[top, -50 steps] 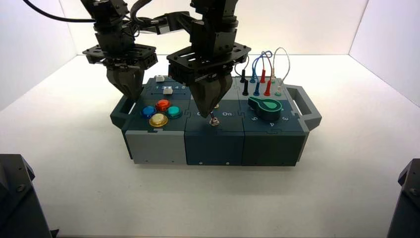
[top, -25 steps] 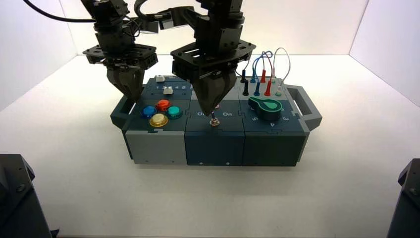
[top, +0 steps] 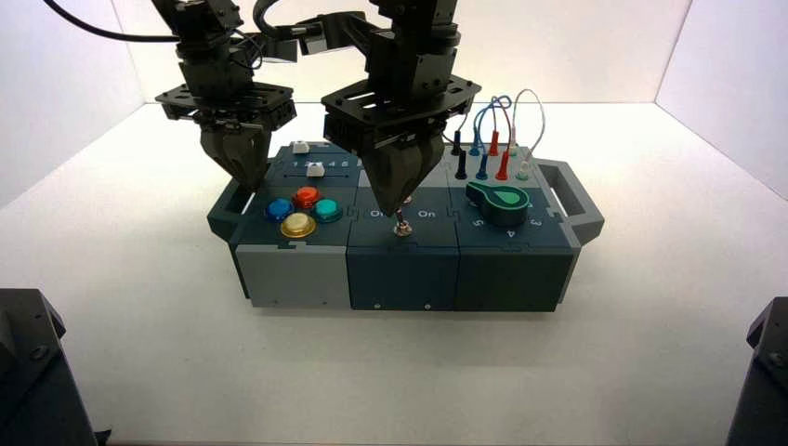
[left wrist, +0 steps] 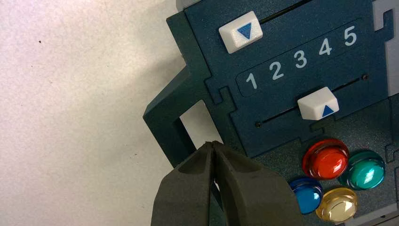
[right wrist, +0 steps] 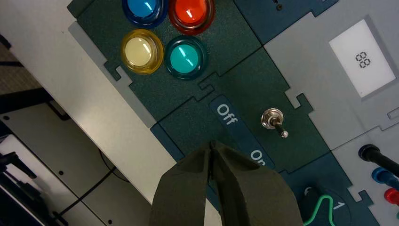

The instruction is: Flip the bottom switch on with the right gripper.

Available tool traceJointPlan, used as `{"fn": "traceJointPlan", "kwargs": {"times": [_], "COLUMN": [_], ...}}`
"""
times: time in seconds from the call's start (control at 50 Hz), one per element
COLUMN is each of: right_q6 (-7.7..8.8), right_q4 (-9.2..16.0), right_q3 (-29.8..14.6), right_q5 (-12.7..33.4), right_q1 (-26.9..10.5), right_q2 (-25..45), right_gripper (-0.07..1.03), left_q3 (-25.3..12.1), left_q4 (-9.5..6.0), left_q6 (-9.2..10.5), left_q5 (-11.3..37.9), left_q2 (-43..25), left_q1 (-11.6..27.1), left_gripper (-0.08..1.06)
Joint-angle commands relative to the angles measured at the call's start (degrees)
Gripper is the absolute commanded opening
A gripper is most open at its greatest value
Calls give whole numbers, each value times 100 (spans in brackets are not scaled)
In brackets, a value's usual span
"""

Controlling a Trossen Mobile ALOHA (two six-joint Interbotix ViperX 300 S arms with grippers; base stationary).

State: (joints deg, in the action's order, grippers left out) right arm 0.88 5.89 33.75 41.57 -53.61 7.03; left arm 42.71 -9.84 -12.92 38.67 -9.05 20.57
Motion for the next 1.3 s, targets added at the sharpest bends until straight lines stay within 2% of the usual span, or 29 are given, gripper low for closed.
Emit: {"fn": "traceJointPlan", "kwargs": {"times": [0.02,0.52,0.72,0.88,1.0,1.14,1.3], "right_q6": [-18,-70,-123,-220,-378,-580,-624], "right_q4": [-9,-9,18,88,97,114,149], "right_q3": [158,316,35,-158,-149,-44,132], "right_q5": [-9,-97,-246,-281,-325,-79,167], "right_q1": [-35,-35,-35,-26,-35,-35,-35], "right_q2": [-97,-158,-211,-466,-844,-1406,-1819], "right_gripper": [-2,-2,-2,-2,-2,-2,-2], "left_q3": [105,97,88,132,158,211,176], "left_q4": [26,26,26,26,26,26,53], "left_q6": [-141,-132,-132,-132,-141,-132,-132], "left_q5": [26,26,9,-44,-53,-70,-70], "left_q2": [-255,-246,-114,62,176,308,343], "left_q1": [97,114,123,123,123,123,123], "left_gripper": [-3,-3,-3,-3,-3,-3,-3]}}
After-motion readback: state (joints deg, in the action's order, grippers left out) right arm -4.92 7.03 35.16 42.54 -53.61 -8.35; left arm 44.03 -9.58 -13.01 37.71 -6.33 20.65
